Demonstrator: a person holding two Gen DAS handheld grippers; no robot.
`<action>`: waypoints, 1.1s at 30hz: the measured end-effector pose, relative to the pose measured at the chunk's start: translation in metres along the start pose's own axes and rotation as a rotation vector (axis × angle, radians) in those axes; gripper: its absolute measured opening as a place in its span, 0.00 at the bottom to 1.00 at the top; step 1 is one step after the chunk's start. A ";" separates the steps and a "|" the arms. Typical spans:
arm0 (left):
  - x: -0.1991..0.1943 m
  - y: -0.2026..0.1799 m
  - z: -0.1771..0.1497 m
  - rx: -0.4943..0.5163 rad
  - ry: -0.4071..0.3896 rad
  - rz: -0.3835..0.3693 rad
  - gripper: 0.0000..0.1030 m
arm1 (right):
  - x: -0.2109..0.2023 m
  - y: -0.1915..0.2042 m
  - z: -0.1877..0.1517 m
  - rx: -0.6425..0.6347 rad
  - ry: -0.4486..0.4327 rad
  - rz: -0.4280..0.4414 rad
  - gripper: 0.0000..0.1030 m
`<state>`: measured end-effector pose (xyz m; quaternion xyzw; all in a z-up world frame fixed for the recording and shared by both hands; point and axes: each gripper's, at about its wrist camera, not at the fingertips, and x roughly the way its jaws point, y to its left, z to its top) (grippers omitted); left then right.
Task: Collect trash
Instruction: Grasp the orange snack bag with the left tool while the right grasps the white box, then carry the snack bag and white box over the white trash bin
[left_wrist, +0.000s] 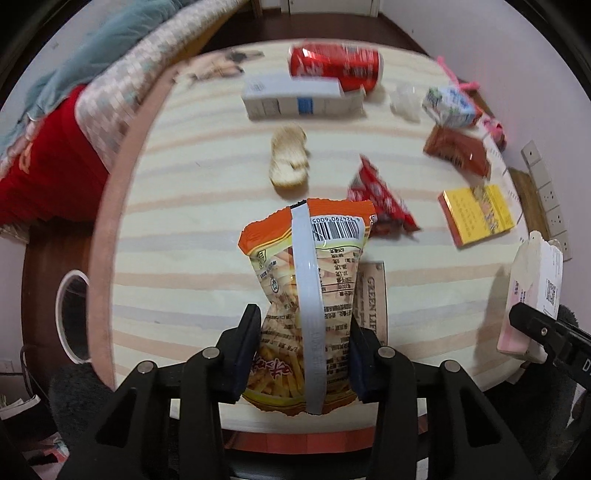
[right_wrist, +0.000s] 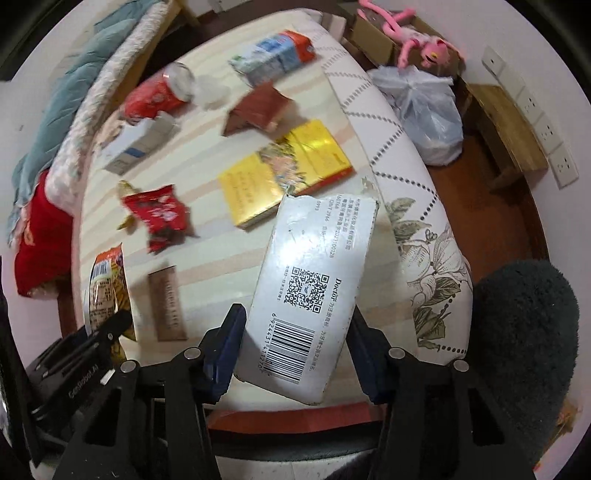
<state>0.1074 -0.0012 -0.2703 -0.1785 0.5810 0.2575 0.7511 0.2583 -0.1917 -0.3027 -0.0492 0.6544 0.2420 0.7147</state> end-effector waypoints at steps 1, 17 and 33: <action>-0.007 0.002 -0.001 -0.004 -0.018 0.001 0.37 | -0.002 -0.001 0.003 -0.009 -0.007 0.009 0.54; -0.130 0.105 0.031 -0.115 -0.284 -0.012 0.37 | -0.083 0.121 0.010 -0.296 -0.115 0.172 0.54; -0.144 0.375 -0.024 -0.538 -0.305 0.143 0.37 | -0.034 0.443 -0.027 -0.772 0.038 0.366 0.54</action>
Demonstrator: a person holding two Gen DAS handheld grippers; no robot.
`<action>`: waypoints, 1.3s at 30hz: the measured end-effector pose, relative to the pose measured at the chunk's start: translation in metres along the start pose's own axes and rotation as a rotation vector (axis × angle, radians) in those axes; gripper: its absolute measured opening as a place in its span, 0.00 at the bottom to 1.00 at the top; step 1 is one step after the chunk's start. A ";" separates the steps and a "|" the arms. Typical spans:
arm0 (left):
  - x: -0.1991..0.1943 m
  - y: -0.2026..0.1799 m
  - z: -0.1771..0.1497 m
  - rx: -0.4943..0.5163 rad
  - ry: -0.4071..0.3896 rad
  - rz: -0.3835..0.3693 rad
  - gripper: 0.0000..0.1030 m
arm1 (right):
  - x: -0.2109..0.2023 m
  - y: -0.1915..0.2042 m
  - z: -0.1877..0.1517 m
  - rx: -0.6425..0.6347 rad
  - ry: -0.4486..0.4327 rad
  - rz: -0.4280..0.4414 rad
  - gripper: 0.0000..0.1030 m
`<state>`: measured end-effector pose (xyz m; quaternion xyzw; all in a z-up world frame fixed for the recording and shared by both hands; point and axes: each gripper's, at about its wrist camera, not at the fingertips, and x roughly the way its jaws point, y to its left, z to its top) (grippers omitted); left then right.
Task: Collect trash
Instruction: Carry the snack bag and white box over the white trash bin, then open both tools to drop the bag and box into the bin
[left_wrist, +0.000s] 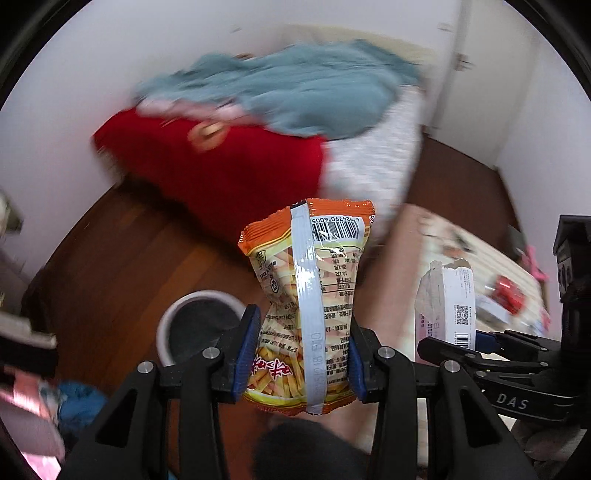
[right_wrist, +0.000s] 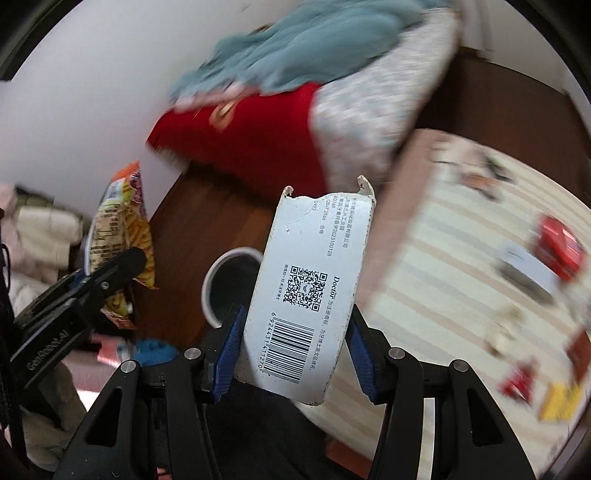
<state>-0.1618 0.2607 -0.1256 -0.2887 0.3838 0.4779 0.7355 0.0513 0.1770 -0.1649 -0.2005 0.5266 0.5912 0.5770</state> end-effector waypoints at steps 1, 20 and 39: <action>0.008 0.015 0.000 -0.021 0.013 0.015 0.37 | 0.020 0.012 0.007 -0.022 0.021 0.008 0.54; 0.218 0.216 -0.046 -0.268 0.435 0.018 0.39 | 0.379 0.130 0.037 -0.237 0.527 -0.053 0.54; 0.195 0.232 -0.058 -0.322 0.319 0.193 0.98 | 0.394 0.135 0.053 -0.294 0.432 -0.182 1.00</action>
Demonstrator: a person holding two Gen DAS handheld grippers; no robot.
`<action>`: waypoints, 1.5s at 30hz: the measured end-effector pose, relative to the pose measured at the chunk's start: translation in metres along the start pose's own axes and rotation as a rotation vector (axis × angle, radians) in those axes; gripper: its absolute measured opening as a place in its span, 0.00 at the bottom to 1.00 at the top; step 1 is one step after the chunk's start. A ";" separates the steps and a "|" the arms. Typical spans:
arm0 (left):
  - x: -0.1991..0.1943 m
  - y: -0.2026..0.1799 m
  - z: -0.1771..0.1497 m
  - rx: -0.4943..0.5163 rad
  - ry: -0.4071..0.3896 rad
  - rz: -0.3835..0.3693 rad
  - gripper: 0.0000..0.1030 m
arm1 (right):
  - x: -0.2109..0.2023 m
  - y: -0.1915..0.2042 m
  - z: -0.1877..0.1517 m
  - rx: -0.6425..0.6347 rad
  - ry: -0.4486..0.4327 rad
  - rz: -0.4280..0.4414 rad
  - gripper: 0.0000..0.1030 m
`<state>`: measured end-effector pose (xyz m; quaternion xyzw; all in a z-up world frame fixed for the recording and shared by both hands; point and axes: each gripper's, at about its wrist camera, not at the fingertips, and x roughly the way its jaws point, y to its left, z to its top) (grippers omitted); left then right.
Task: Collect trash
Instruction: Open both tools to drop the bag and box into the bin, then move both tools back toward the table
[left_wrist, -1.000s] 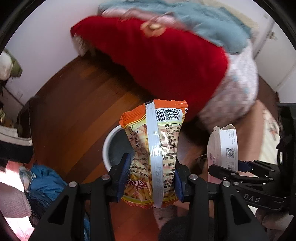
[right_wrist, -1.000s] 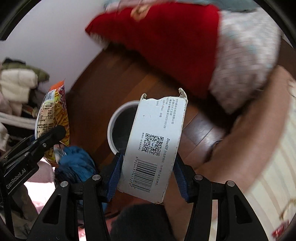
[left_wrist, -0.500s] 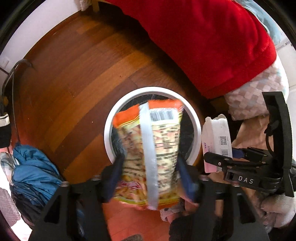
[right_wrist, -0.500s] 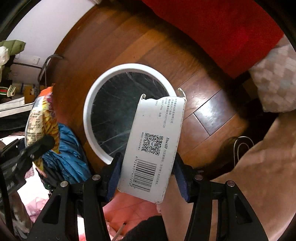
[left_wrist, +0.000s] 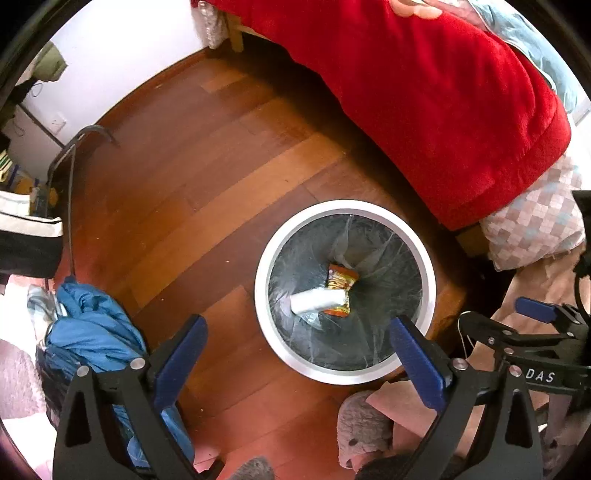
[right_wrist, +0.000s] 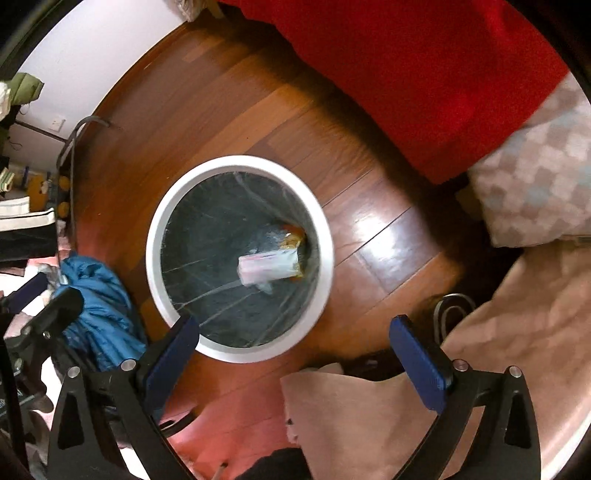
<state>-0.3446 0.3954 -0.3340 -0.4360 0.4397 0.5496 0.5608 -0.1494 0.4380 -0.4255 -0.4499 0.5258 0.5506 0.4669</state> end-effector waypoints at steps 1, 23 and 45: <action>-0.001 0.001 -0.002 -0.003 -0.008 0.006 0.98 | -0.005 0.001 -0.003 -0.003 -0.013 -0.019 1.00; -0.123 0.000 -0.056 -0.007 -0.190 0.035 0.98 | -0.140 0.029 -0.089 -0.047 -0.258 -0.028 1.00; -0.236 -0.183 -0.162 0.277 -0.371 -0.049 0.98 | -0.310 -0.114 -0.315 0.311 -0.546 0.189 1.00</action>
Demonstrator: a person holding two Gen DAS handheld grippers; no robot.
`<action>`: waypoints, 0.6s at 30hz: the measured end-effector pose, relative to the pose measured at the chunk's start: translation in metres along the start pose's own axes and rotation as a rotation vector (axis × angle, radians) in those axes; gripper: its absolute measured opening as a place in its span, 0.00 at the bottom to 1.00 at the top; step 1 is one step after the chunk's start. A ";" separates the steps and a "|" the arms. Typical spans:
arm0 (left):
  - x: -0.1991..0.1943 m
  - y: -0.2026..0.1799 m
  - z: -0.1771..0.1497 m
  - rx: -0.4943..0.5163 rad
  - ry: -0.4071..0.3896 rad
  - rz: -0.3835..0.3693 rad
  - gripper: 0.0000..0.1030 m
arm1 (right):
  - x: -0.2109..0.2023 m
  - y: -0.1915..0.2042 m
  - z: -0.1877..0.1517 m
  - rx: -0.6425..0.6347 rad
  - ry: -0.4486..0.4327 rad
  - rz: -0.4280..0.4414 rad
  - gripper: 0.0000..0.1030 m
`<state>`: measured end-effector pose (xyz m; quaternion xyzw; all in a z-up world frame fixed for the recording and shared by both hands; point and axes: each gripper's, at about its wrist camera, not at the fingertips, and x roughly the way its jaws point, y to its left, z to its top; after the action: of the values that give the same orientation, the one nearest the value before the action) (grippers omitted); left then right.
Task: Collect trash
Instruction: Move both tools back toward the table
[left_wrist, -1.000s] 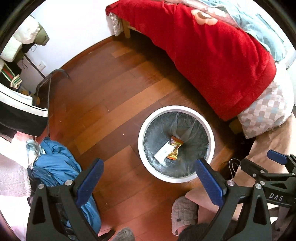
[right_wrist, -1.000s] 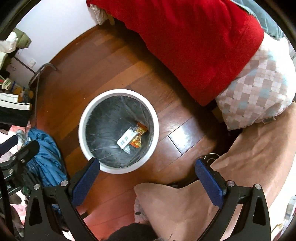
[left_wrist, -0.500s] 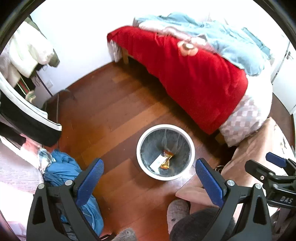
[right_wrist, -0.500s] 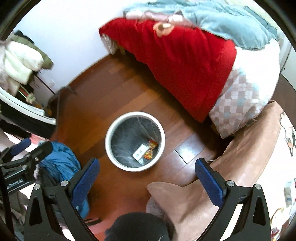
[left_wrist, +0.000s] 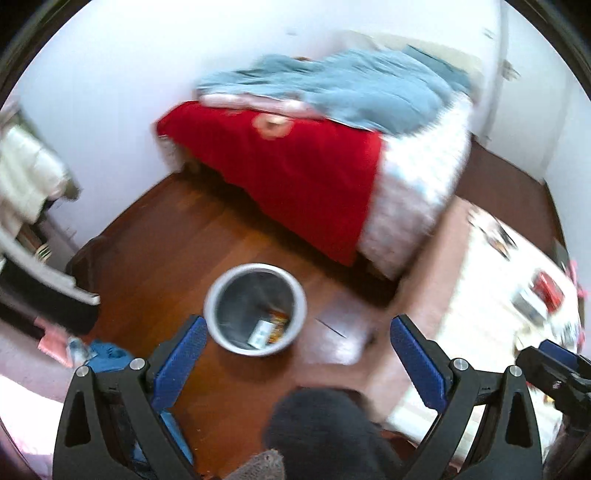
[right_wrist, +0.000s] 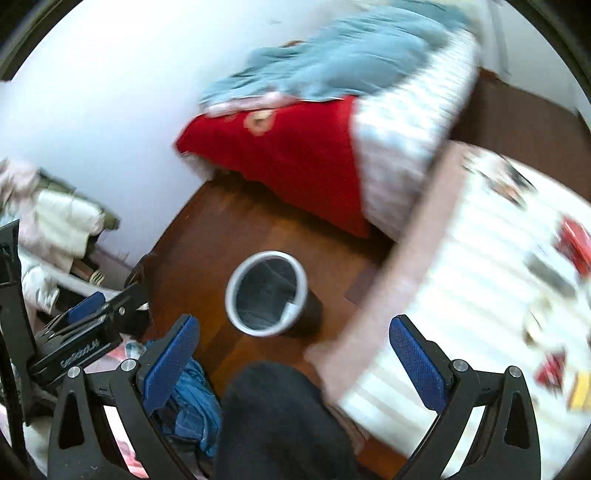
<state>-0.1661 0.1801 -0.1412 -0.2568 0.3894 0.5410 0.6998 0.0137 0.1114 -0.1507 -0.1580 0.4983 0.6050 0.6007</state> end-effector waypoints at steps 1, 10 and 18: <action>0.004 -0.016 -0.003 0.023 0.014 -0.016 0.98 | -0.008 -0.017 -0.007 0.036 0.001 -0.012 1.00; 0.058 -0.209 -0.043 0.267 0.184 -0.155 0.98 | -0.092 -0.247 -0.080 0.496 -0.018 -0.326 1.00; 0.084 -0.317 -0.080 0.388 0.294 -0.216 0.97 | -0.092 -0.416 -0.157 1.092 -0.020 -0.374 1.00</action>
<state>0.1249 0.0750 -0.2745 -0.2339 0.5537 0.3352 0.7255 0.3385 -0.1558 -0.3212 0.0954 0.6961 0.1448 0.6967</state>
